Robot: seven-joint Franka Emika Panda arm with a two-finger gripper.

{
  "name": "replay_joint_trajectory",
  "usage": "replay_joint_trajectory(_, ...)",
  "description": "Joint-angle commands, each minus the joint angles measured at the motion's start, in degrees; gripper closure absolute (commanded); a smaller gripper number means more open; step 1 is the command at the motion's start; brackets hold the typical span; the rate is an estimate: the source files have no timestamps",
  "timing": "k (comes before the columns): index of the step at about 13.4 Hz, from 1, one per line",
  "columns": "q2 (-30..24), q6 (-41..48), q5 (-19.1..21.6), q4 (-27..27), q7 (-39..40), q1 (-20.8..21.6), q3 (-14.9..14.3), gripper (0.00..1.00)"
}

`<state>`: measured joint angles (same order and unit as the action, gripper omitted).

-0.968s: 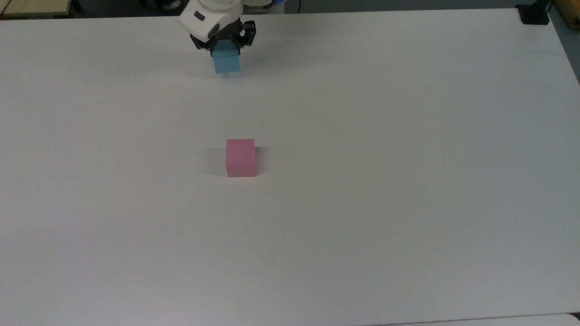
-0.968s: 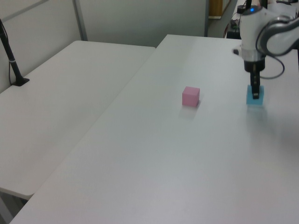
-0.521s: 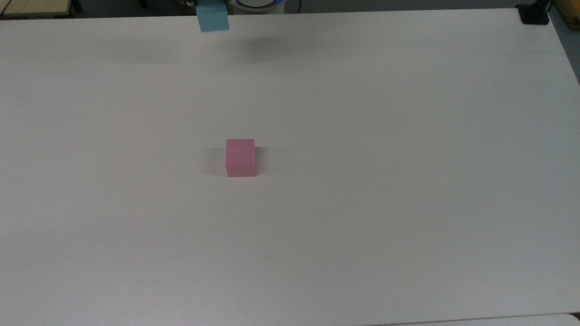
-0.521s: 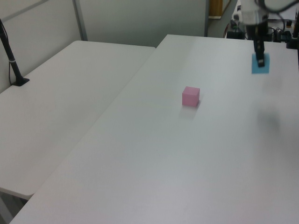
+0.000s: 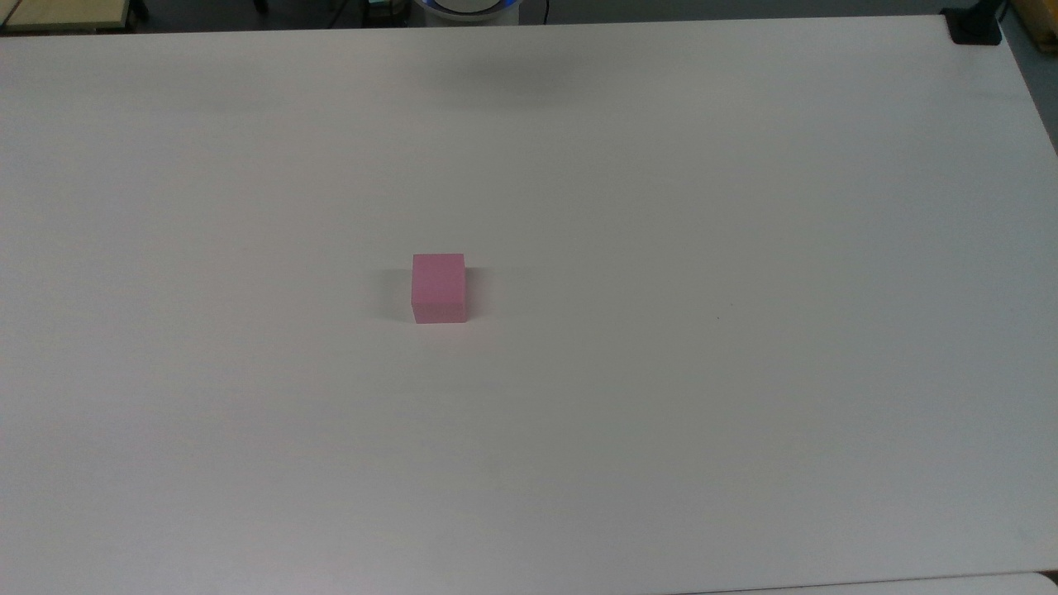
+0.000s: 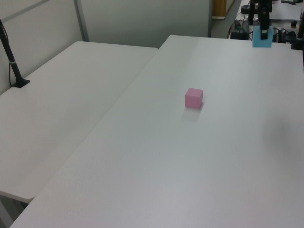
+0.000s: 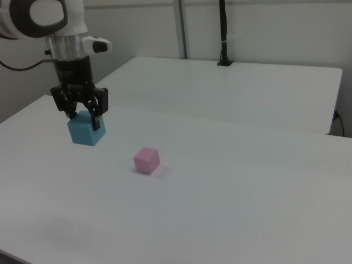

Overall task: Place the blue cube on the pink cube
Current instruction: 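Lift the held light-blue cube up off the table, then carry the light-blue cube over the pink cube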

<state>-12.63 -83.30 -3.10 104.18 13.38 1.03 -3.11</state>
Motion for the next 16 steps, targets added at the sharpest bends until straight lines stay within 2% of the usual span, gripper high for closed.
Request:
replay_joint_trajectory(1, 11.4, 1.0, 2.0, -12.3, 0.4, 0.3, -0.1, 0.64)
replay_joint_trajectory(5, 22.5, -1.6, 2.6, -21.7, -3.0, 1.3, -0.1, 0.64)
replay_joint_trajectory(10, 29.8, -11.9, 2.0, -22.2, -7.6, 4.5, -0.2, 0.64)
replay_joint_trajectory(16, 36.1, -19.8, 0.2, -22.1, -11.5, 4.8, -0.3, 0.64)
